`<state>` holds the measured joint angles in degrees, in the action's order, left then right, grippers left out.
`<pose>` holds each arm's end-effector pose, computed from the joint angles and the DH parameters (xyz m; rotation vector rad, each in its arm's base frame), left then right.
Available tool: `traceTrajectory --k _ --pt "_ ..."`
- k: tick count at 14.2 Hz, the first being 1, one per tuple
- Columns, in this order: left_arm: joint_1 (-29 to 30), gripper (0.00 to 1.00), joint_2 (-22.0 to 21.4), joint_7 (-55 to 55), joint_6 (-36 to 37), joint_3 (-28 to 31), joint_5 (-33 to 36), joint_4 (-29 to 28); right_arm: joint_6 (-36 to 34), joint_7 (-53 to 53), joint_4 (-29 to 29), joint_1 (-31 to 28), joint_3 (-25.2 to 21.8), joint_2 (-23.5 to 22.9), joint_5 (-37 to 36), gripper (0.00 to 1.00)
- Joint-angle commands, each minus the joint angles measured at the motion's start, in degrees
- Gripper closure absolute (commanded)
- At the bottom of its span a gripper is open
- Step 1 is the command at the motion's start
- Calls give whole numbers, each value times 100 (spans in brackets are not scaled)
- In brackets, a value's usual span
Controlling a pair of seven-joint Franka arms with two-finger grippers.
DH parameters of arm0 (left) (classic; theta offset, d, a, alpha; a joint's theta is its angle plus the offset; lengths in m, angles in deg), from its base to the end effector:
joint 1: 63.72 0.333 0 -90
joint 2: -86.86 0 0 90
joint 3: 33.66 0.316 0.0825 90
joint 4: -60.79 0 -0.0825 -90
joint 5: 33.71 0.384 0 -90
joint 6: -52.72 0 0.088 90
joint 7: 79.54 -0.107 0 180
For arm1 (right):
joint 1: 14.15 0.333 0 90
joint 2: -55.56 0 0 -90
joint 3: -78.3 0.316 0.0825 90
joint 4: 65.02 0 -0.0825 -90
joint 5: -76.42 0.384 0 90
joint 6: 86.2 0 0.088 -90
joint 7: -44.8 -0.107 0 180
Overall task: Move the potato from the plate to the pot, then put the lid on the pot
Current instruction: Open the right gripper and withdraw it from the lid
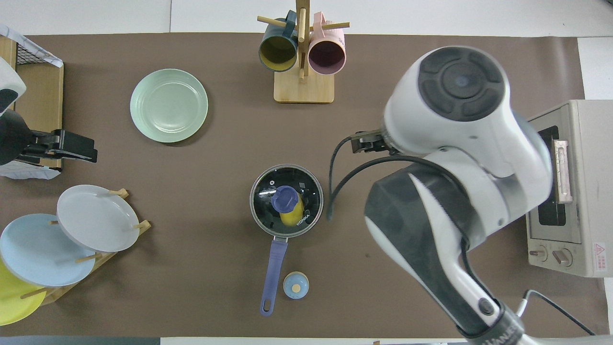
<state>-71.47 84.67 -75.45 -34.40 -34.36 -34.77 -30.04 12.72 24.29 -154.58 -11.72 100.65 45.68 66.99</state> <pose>0.5313 -0.0811 0.6342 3.1240 -0.1200 -0.0443 0.5694 0.2272 0.5484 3.0493 0.1440 0.0632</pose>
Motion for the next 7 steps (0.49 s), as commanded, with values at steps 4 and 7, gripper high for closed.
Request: traceTrajectory --k 4,7 --pt "28 0 -124 -5 -68 -9 18 -145 -803 1250 -61 56 -1275 618 519 0" --pt "28 0 -124 -5 -68 -1 18 -145 -1093 1286 -61 65 -1575 872 538 0"
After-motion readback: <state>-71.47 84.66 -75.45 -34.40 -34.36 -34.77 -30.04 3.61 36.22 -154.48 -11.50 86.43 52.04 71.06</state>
